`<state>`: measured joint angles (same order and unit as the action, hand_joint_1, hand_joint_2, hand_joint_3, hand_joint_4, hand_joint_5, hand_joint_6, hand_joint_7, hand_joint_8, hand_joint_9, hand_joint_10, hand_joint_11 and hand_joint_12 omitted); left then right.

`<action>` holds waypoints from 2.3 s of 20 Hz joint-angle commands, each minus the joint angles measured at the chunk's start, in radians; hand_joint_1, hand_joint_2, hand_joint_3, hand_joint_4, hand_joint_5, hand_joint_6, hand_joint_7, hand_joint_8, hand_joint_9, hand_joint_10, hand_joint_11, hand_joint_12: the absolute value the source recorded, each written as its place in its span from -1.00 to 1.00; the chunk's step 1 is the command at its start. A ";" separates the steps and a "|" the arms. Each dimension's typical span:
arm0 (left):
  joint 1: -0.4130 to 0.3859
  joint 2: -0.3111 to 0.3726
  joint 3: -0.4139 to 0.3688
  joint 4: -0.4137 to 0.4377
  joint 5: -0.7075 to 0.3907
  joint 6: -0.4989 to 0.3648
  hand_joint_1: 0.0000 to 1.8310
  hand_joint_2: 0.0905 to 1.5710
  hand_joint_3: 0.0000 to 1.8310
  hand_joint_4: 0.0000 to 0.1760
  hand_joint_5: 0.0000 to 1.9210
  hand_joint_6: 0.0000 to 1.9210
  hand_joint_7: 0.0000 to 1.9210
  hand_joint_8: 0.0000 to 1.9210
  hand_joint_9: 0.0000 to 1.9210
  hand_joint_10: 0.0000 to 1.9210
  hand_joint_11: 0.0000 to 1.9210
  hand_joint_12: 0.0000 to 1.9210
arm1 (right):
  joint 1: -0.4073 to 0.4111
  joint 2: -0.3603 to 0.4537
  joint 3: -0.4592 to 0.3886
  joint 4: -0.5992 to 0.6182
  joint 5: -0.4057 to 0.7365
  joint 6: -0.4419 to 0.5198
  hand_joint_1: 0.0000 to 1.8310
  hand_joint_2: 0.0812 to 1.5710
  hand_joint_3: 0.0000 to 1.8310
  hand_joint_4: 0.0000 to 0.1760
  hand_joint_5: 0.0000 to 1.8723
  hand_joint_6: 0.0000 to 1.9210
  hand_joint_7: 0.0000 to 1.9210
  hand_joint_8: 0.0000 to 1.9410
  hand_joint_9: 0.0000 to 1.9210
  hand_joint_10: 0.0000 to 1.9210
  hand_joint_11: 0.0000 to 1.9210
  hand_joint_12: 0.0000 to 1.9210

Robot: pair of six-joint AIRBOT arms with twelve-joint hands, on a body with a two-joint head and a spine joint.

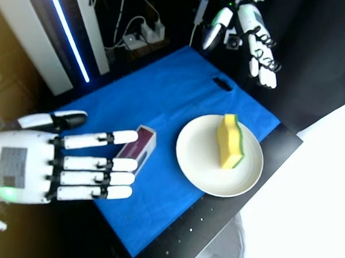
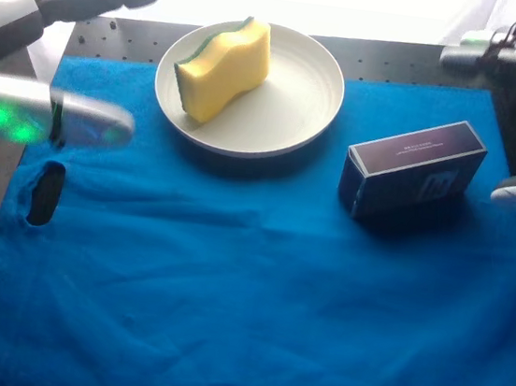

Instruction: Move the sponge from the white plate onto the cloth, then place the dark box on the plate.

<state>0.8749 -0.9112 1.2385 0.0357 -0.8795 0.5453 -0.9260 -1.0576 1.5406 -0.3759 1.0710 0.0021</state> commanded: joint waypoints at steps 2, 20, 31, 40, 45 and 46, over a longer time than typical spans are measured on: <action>-0.051 -0.035 0.031 -0.017 -0.067 -0.009 -0.15 0.20 -0.99 0.09 -0.74 -0.99 -0.91 -0.99 -1.00 -1.00 -1.00 -0.87 | 0.014 -0.006 0.008 0.057 0.101 0.008 0.08 0.21 -1.00 0.97 -0.67 -1.00 -0.83 -1.00 -0.88 -1.00 -0.94 -0.63; -0.316 -0.410 0.430 0.032 0.393 0.029 -0.13 0.20 -1.00 0.16 -0.52 -1.00 -0.49 -0.99 -0.54 -0.98 -1.00 -0.05 | 0.014 -0.014 0.023 0.045 0.096 0.008 -0.17 0.23 -1.00 0.70 -0.65 -0.99 -0.79 -1.00 -0.84 -1.00 -0.92 -0.72; -0.345 -0.433 0.434 0.065 0.414 0.056 0.29 0.47 -1.00 -1.00 -0.05 -0.02 -0.17 0.37 -0.29 -0.45 -0.97 0.71 | 0.014 -0.015 0.022 0.042 0.090 0.018 -0.18 0.28 -0.99 0.41 -0.57 -0.99 -0.75 -0.99 -0.83 -1.00 -0.93 -0.68; -0.363 -0.261 0.232 0.130 0.277 0.127 0.36 0.40 -1.00 -1.00 0.12 -0.28 -0.12 0.41 -0.47 0.34 -0.99 0.94 | 0.013 -0.015 0.019 0.041 0.090 0.035 -0.25 0.33 -1.00 0.60 -0.56 -1.00 -0.72 -1.00 -0.80 -1.00 -0.99 -0.48; -0.328 -0.106 0.050 0.193 0.111 0.133 0.46 0.42 -1.00 -1.00 0.02 -0.16 -0.13 0.36 -0.16 0.35 -0.31 0.51 | 0.013 -0.015 0.013 0.042 0.090 0.039 -0.21 0.32 -1.00 0.44 -0.54 -1.00 -0.72 -1.00 -0.80 -1.00 -1.00 -0.47; -0.305 -0.064 0.001 0.209 0.080 0.133 0.48 0.44 -1.00 -1.00 -0.02 -0.10 -0.16 0.40 -0.16 0.39 -0.30 0.42 | 0.013 -0.015 0.012 0.042 0.090 0.039 -0.21 0.32 -1.00 0.43 -0.54 -1.00 -0.72 -1.00 -0.80 -1.00 -1.00 -0.46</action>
<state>0.5812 -0.9730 1.2297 0.2657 -0.6804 0.6811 -0.9260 -1.0706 1.5543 -0.3931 1.0603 0.0299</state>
